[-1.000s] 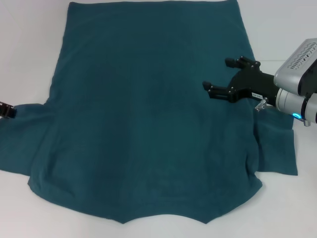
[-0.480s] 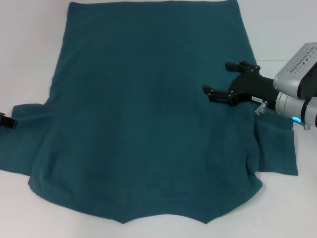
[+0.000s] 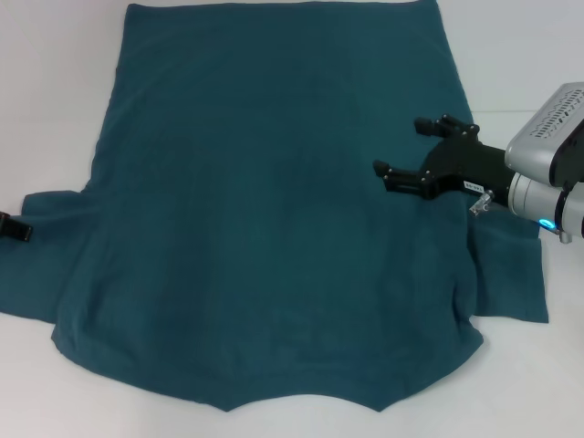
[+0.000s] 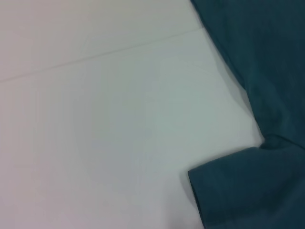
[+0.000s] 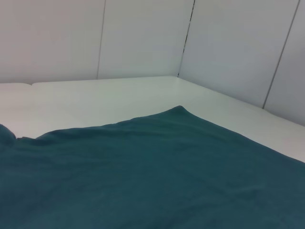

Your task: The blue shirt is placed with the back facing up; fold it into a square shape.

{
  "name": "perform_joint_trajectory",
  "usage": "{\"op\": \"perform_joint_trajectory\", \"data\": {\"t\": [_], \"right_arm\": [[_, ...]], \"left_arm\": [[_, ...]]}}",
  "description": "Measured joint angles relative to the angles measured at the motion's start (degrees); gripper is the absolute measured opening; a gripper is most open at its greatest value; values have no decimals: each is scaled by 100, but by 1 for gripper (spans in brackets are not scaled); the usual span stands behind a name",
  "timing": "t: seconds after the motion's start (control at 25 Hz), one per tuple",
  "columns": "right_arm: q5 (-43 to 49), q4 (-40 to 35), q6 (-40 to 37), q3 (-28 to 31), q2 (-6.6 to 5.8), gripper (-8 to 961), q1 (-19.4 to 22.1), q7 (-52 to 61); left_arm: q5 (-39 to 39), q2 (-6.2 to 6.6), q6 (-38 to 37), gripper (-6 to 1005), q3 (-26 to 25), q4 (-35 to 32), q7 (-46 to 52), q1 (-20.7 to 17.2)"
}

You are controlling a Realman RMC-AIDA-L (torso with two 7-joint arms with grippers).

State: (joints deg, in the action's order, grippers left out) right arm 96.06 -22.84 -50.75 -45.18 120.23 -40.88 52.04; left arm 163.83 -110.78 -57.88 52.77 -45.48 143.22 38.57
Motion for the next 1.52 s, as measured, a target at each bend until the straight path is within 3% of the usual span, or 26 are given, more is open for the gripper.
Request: {"op": "perform_joint_trajectory", "data": {"t": [1.24, 1.44, 1.52], "right_arm": [[-13, 55, -5, 36, 8, 943, 15, -1], [-57, 59, -5, 24, 9, 943, 18, -2], [-71, 60, -5, 14, 9, 943, 18, -1]], "left_arm": [[0, -33, 564, 897, 20, 465, -77, 23], [0, -33, 573, 698, 48, 475, -80, 26], [0, -36, 575, 543, 50, 480, -81, 25]]}}
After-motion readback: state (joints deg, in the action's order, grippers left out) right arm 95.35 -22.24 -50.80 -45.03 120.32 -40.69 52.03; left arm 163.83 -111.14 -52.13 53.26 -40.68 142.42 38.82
